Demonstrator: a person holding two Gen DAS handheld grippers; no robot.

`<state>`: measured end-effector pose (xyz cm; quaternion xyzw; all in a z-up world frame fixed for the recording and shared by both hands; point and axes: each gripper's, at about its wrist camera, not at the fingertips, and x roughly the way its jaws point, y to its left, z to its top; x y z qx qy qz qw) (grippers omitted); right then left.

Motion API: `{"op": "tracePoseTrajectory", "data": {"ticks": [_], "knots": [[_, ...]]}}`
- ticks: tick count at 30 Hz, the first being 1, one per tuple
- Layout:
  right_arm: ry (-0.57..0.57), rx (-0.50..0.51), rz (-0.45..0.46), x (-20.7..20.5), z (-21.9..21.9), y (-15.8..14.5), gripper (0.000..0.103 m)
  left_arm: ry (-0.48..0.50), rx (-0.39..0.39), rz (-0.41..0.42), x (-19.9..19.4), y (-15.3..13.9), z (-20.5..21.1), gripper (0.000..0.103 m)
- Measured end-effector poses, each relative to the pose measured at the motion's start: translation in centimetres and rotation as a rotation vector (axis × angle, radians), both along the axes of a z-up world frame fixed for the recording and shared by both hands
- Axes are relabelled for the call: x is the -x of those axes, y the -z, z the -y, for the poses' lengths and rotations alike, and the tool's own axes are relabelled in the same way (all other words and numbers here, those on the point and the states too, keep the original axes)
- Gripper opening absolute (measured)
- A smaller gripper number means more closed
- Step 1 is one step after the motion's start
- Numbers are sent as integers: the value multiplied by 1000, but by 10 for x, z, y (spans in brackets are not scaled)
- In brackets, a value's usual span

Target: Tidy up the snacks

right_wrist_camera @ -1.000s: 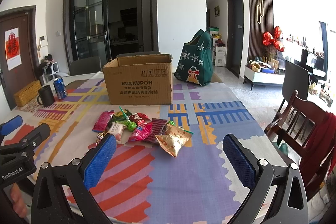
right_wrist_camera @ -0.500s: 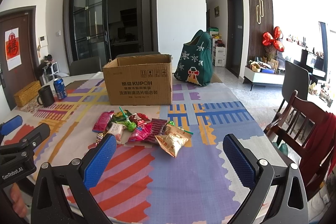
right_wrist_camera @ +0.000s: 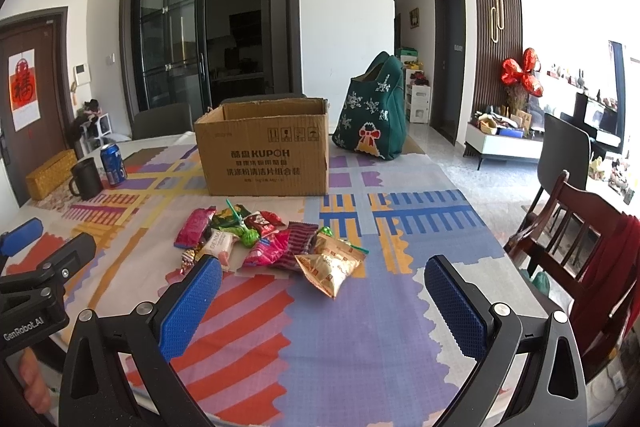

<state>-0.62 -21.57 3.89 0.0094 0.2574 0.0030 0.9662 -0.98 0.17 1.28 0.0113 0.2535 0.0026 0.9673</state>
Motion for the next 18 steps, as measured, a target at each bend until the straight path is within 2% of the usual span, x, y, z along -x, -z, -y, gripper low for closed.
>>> {"op": "tracePoseTrajectory", "data": {"ticks": [7,18], "knots": [[-35,14,-31,-16,-7,18,102,-6,4,-35,-19,12,-5,101],[-106,45,-68,-49,-27,27,99,-7,1,-96,-53,23,-9,84]]}}
